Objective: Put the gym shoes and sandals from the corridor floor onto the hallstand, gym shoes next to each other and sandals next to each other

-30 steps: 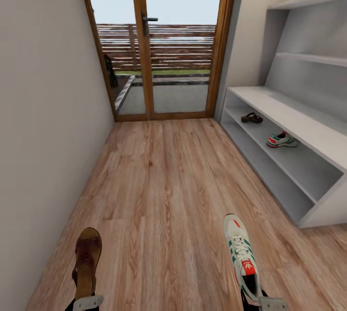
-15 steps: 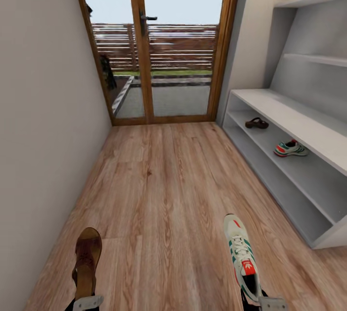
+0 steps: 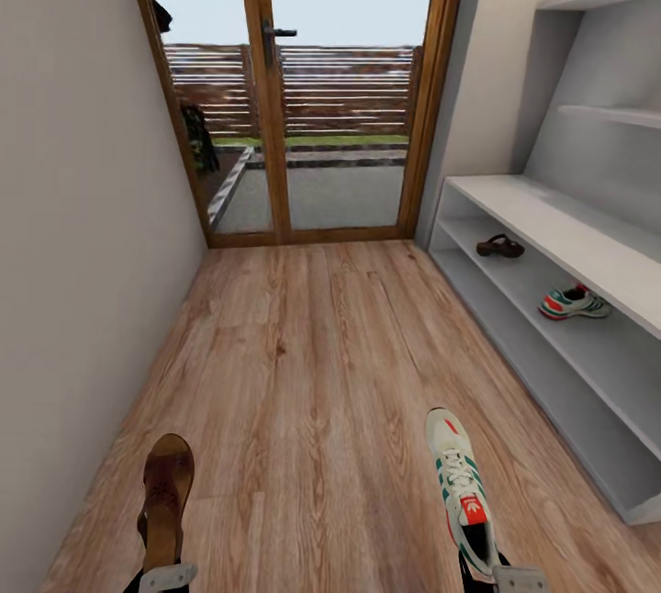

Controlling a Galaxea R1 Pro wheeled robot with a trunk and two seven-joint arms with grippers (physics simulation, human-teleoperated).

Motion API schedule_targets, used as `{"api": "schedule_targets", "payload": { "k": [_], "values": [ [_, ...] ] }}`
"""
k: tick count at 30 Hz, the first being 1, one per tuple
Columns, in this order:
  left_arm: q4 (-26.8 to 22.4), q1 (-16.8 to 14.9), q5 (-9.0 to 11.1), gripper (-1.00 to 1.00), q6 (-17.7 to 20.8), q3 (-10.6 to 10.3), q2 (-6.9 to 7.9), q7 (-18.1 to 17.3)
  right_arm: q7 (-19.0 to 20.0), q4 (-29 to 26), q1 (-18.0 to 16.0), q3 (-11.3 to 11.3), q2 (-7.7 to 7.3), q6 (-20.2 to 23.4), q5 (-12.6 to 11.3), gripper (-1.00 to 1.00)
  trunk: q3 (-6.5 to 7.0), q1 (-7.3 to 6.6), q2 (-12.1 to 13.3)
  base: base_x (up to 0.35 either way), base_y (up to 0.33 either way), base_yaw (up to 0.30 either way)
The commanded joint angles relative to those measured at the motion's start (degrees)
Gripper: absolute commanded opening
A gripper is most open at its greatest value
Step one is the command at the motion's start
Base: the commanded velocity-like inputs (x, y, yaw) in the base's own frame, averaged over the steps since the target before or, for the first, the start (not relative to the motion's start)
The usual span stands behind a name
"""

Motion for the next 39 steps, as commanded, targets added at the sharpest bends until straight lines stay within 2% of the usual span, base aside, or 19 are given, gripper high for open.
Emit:
{"api": "schedule_targets", "payload": {
  "k": [1, 33, 39],
  "values": [
    [0.0, 0.0, -0.7, -1.00, -0.2, 0.4, -0.06, -0.2, -0.3, 0.0, 0.0, 0.5, -0.06, -0.2, -0.6, -1.00, -0.04, 0.02, 0.0, 0.338, 0.000, 0.000],
    [0.0, 0.0, -0.7, -1.00, -0.2, 0.4, -0.06, -0.2, -0.3, -0.1, 0.0, 0.5, 0.03, -0.2, -0.6, -1.00, -0.04, 0.02, 0.0, 0.338, 0.024, 0.000],
    [0.0, 0.0, -0.7, -1.00, -0.2, 0.4, -0.06, -0.2, -0.3, -0.1, 0.0, 0.5, 0.03, -0.2, -0.6, -1.00, -0.04, 0.02, 0.0, 0.338, 0.098, -0.157]
  ]
}}
